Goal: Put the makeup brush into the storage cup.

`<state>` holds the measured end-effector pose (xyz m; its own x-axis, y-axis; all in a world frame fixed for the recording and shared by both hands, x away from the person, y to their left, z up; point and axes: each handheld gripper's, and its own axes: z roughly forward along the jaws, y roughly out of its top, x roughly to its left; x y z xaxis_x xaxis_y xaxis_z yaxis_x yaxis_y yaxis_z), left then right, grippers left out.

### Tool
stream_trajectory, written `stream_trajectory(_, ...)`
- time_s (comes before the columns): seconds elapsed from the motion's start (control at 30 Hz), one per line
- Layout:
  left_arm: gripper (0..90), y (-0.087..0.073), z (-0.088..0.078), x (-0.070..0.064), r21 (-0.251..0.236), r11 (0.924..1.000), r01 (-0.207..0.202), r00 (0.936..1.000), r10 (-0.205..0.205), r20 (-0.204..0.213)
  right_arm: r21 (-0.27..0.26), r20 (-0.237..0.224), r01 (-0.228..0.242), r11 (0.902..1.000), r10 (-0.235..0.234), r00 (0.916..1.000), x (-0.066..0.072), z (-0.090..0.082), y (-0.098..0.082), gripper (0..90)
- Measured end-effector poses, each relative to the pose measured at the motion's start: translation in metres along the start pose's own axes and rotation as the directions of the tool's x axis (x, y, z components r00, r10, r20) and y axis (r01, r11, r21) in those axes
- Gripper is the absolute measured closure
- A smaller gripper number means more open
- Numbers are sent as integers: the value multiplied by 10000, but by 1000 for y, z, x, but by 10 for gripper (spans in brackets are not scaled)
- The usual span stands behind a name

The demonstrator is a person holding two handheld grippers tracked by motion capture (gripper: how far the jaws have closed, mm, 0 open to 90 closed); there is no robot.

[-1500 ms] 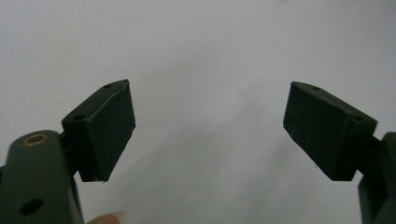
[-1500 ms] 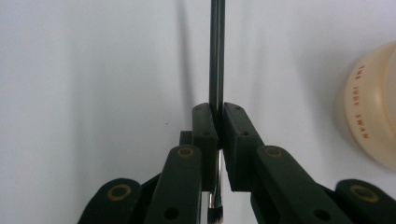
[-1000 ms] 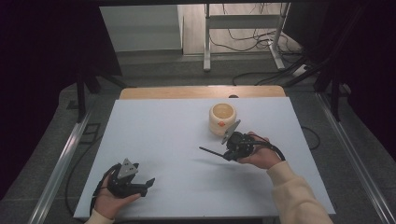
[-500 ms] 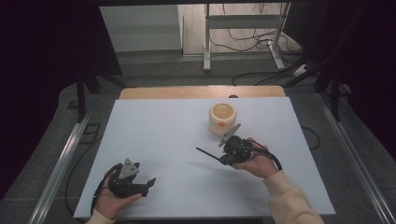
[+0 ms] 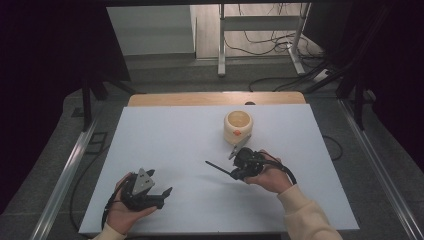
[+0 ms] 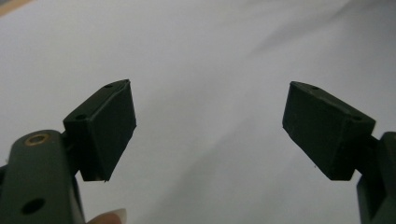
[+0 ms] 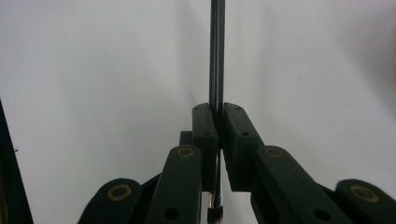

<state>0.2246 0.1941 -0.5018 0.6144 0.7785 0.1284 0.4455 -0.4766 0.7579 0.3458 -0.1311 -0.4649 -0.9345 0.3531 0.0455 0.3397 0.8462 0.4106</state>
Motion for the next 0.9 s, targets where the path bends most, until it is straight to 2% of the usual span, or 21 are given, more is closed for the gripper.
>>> stream_trajectory(0.17,175,8,3,-5,-261,9987,-428,9991,426,-54,34,-67,42,10000,-42,10000,1,0,1,838)
stream_trajectory(0.3,175,14,7,-7,-360,9978,-561,9984,563,31,53,-95,35,10000,-34,9999,1,1,1,838)
stream_trajectory(0.37,173,17,9,-7,-271,9975,-652,9979,652,0,71,-125,28,10000,-28,9999,2,2,1,838)
stream_trajectory(0.6,165,30,19,-12,57,9983,-572,9982,571,176,4,-243,117,9999,-117,9996,4,1,2,838)
stream_trajectory(0.73,162,39,24,-18,123,9968,-788,9966,785,252,3,-272,178,9998,-178,9995,4,1,3,838)
stream_trajectory(0.9,163,50,33,-25,156,9918,-1271,9914,1265,320,-19,-429,341,9994,-342,9985,7,1,4,838)
